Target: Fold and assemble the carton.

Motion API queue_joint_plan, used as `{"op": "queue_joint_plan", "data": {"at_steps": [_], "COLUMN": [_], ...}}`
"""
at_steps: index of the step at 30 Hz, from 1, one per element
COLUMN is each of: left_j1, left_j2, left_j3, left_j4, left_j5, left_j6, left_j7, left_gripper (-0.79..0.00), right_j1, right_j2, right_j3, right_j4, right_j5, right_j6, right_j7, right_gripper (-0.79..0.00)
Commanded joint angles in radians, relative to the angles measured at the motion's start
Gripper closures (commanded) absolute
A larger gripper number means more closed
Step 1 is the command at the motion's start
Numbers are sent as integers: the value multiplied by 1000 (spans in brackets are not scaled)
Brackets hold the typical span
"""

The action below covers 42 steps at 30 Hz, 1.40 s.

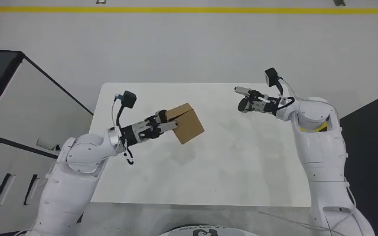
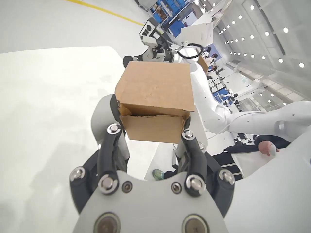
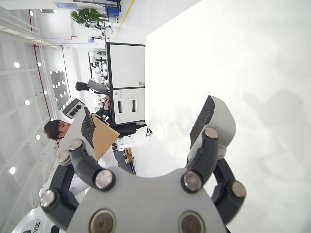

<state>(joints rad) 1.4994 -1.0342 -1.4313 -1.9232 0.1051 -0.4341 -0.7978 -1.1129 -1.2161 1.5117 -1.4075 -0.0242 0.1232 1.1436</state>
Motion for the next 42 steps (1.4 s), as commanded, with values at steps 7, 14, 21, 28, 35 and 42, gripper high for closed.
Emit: {"op": "queue_joint_plan", "data": {"at_steps": [7, 14, 21, 28, 35, 42], "left_j1": [2, 2, -2, -20, -16, -58], "left_j2": [2, 2, 3, -6, -8, -18], "left_j3": [53, 53, 121, 176, 180, 252], "left_j4": [61, 61, 95, 150, 159, 248], "left_j5": [293, 293, 707, 743, 727, 854], "left_j6": [-129, -129, -123, -133, -129, -216], "left_j7": [55, 55, 124, 237, 268, 433], "left_gripper": [0, 0, 0, 0, 0, 0], "right_j1": [0, 0, 0, 0, 0, 0], "right_j2": [0, 0, 0, 0, 0, 0], "right_j3": [0, 0, 0, 0, 0, 0], "right_j4": [0, 0, 0, 0, 0, 0], "right_j5": [0, 0, 0, 0, 0, 0], "right_j6": [0, 0, 0, 0, 0, 0], "right_j7": [0, 0, 0, 0, 0, 0], "right_gripper": [-785, -785, -785, -785, -785, -785]}}
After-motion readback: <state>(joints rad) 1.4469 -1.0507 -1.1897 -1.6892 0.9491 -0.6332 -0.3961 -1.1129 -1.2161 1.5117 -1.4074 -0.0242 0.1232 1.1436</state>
